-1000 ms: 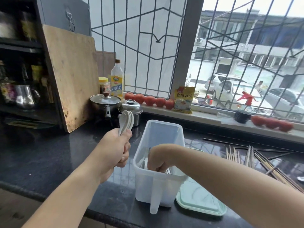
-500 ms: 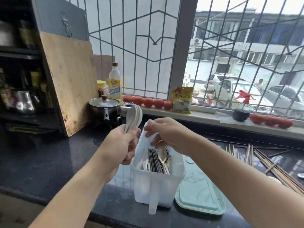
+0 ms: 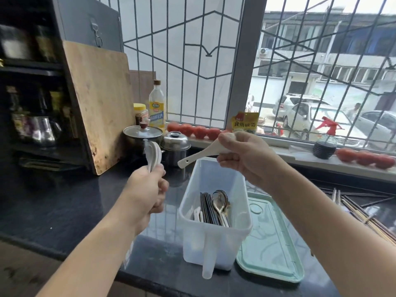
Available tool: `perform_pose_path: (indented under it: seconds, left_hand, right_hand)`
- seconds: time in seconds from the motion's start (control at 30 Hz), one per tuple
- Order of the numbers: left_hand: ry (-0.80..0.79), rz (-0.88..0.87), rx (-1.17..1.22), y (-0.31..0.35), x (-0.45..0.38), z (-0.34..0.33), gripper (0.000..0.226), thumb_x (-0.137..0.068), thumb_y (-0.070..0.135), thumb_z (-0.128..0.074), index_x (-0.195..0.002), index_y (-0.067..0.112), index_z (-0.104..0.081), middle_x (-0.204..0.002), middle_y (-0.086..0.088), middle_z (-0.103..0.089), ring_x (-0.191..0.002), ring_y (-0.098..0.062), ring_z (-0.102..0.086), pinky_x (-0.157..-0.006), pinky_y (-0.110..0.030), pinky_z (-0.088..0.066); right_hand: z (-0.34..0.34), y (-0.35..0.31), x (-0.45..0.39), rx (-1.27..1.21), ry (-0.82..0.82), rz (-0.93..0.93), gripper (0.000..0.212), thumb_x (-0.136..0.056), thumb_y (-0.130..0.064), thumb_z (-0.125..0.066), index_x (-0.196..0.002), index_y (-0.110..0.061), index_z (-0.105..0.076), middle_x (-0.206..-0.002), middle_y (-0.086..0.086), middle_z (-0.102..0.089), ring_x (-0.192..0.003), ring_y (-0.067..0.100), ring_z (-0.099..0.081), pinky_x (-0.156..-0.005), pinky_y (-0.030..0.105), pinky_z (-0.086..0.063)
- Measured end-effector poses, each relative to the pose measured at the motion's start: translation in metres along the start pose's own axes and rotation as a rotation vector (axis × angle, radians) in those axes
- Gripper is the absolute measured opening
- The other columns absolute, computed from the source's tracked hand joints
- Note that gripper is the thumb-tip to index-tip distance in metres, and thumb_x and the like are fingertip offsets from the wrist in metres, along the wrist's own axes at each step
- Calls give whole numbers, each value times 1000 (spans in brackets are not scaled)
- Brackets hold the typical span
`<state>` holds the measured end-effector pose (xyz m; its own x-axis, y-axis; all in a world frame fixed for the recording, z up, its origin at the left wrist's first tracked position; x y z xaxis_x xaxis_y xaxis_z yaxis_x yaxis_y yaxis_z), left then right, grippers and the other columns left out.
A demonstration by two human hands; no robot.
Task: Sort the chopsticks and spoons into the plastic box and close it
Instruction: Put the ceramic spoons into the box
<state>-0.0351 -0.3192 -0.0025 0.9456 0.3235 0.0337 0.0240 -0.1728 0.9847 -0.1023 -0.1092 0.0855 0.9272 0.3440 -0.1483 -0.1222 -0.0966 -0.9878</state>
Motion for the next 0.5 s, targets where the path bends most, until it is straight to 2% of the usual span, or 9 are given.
perform_pose_path:
  seconds: [0.07, 0.1, 0.17, 0.23, 0.3, 0.37, 0.4, 0.47, 0.5]
  left_hand:
    - [32, -4, 31, -2, -1, 15, 19, -111, 26, -43, -101, 12, -49, -56, 1, -41, -40, -10, -24, -35, -21, -21]
    - [30, -1, 43, -2, 0, 19, 18, -111, 25, -42, -101, 12, -49, -55, 3, -39, -40, -9, -24, -35, -21, -21]
    - [13, 5, 47, -3, 2, 20, 17, -111, 25, -43, -102, 11, -49, -55, 2, -37, -41, -10, -23, -36, -22, -20]
    - [-23, 3, 24, -3, 4, 14, 17, -110, 26, -43, -104, 11, -48, -59, 1, -35, -43, -11, -23, -38, -22, -18]
    - [-59, 6, 1, -2, 8, 6, 19, -110, 26, -42, -105, 9, -49, -60, 0, -36, -43, -12, -22, -38, -23, -18]
    - [-93, 11, -25, -1, 12, 0, 19, -110, 26, -42, -106, 9, -50, -59, 1, -38, -43, -12, -23, -38, -24, -19]
    - [-107, 16, -38, -1, 15, -3, 19, -110, 25, -42, -106, 9, -50, -58, 1, -39, -42, -12, -24, -38, -24, -20]
    - [-127, 26, -50, -1, 18, -5, 17, -110, 25, -42, -107, 10, -50, -57, 2, -40, -41, -11, -24, -37, -23, -21]
    - [-133, 30, -51, -2, 19, -5, 17, -110, 25, -42, -107, 10, -49, -56, 2, -41, -41, -11, -24, -37, -23, -21]
  right_hand:
    - [5, 2, 2, 455, -7, 76, 16, -93, -21, -72, -99, -7, -72, -85, 9, -75, -72, 21, -73, -71, 33, -63]
    - [-2, 12, 3, 754, -67, 90, 17, -92, -28, -73, -96, -11, -76, -86, 5, -76, -77, 22, -73, -76, 37, -63]
    - [-25, 48, 9, 1227, -290, 21, 26, -94, -40, -68, -93, -16, -78, -91, 1, -75, -87, 25, -69, -85, 41, -57]
    - [-47, 83, 14, 1532, -524, 5, 35, -99, -38, -57, -84, -10, -73, -82, 6, -67, -83, 30, -59, -76, 37, -51]
    - [-63, 111, 14, 1778, -727, 85, 27, -97, -18, -53, -74, -7, -61, -71, 7, -53, -75, 32, -51, -62, 36, -43]
    - [-67, 133, 12, 1948, -881, 143, 12, -86, 0, -58, -77, -8, -59, -77, 8, -56, -73, 30, -54, -54, 30, -38]
    - [-67, 141, 10, 1977, -899, 135, 10, -83, 3, -61, -83, -7, -62, -84, 10, -62, -77, 29, -59, -55, 28, -37]
    - [-71, 146, 3, 1862, -834, 38, 14, -91, -3, -62, -104, -7, -67, -105, 15, -68, -98, 35, -66, -67, 29, -39]
    - [-75, 146, 3, 1796, -820, -11, 22, -99, -9, -55, -118, -5, -65, -118, 19, -66, -110, 36, -64, -75, 29, -37]
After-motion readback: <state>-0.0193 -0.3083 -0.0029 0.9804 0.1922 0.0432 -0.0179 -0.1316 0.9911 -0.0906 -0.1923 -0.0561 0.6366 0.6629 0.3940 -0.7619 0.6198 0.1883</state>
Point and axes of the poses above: each hand's wrist, its own x-axis away from the middle knuckle, its own z-axis out of the back of the hand, y = z × x, the point moved 8 cm from there along -x, towards the middle knuckle
